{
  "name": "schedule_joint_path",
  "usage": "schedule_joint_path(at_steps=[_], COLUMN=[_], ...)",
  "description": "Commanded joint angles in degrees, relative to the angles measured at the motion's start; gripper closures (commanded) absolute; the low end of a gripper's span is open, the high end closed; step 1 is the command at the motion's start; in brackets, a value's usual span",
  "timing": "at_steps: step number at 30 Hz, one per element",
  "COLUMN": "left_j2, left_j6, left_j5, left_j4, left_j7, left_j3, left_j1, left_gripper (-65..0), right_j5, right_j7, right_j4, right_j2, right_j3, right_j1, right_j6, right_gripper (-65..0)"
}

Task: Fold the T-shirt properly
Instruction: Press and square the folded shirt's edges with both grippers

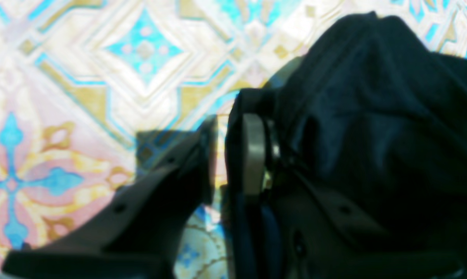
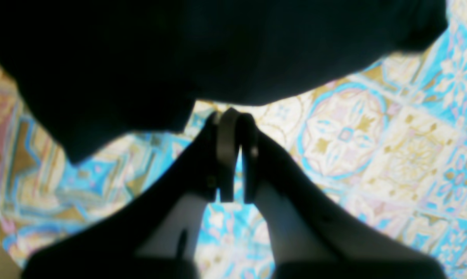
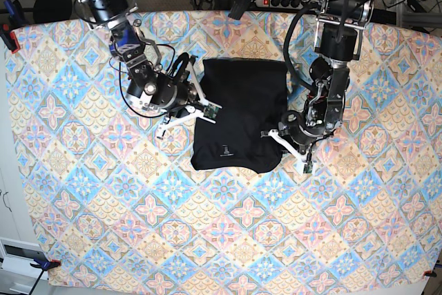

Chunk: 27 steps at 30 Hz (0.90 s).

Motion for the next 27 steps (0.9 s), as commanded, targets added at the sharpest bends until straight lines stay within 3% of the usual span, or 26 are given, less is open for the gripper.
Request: schedule_joint_path(at_steps=[1,8,12,16,23,27], left_j2=[-0.34,-1.04,-1.04,1.42,2.39,2.3], left_j6=[-0.42,-0.33,-0.59,-0.68,-0.68,-0.68], left_j5=[-0.51,-1.3,-8.78,-13.79,-13.61,-9.39], left_j4=[2.34,19.57,25.2,29.06,31.7,29.5], left_j7=[0.92,8.92,9.97,10.06,9.97,9.62], left_j3=[0.08,-6.61,-6.52,-6.25,3.07,4.74], left_j1=[-0.74,4.45,8.05,12.54,15.52,15.61], left_gripper=[-11.8,-11.7,-11.7,-11.8,-11.8,-11.8], right_j5=[0.4,0.57,0.66,0.66,0.66,0.66], right_j7=[0.33,0.33,0.33,0.33,0.33,0.33], right_j4=[1.33,8.1,10.3,10.3,10.21,10.21], right_j2=[0.83,1.71,1.45,1.27,1.27,1.27], right_j3=[1.24,9.24,9.59,9.59,9.76,9.76], right_j1=[0.43,-0.53,-0.8,-0.88,-0.8,-0.8], right_j6=[0.12,0.12,0.12,0.12,0.12,0.12], right_gripper=[-2.3,-2.3,-2.3,-2.3,-2.3,-2.3])
